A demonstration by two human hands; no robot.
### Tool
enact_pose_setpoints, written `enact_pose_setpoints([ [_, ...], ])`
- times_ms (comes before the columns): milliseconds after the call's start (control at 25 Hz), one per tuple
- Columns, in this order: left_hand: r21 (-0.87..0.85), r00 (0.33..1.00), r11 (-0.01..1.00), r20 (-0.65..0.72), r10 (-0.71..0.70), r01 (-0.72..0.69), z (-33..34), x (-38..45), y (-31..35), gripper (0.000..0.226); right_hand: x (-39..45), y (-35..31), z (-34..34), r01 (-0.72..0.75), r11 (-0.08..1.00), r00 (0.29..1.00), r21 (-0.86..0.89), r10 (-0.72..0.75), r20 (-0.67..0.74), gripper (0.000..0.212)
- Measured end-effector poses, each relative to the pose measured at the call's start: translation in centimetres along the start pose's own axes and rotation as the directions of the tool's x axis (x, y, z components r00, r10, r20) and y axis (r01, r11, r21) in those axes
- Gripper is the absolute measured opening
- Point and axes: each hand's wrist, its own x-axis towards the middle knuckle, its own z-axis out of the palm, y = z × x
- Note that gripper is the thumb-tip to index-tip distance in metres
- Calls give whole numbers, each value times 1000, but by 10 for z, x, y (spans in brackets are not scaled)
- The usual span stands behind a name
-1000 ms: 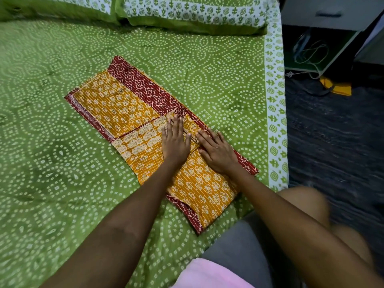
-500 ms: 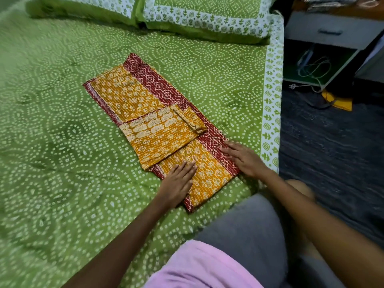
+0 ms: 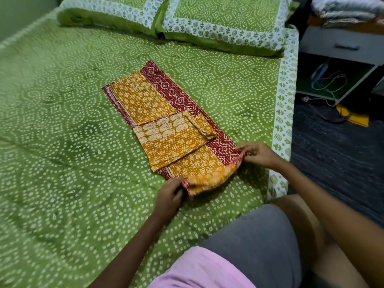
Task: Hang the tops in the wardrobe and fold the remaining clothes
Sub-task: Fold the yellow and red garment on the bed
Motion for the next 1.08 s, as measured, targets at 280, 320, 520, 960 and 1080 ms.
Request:
enact_pose_setpoints([
  [280, -459, 675, 704, -262, -690, 542, -32, 78, 26, 48, 127, -96, 18, 50, 963, 932, 263, 50, -359, 23],
  [320, -369, 620, 682, -288, -730, 631, -38, 89, 21, 54, 140, -95, 24, 17, 971, 915, 240, 81, -394, 26],
  [520, -514, 563, 448, 85, -822, 732, -49, 90, -3, 129, 135, -47, 38, -235, 947, 927, 220, 286, -242, 42],
  [960, -360, 835, 782, -14, -551, 510, -113, 67, -27, 97, 73, -82, 80, -306, 815, 932, 493, 362, -20, 61],
  [1080, -252, 822, 783, 196, -534, 569, -175, 30, -44, 74, 26, -92, 142, -308, 783, 943, 540, 328, 61, 45],
])
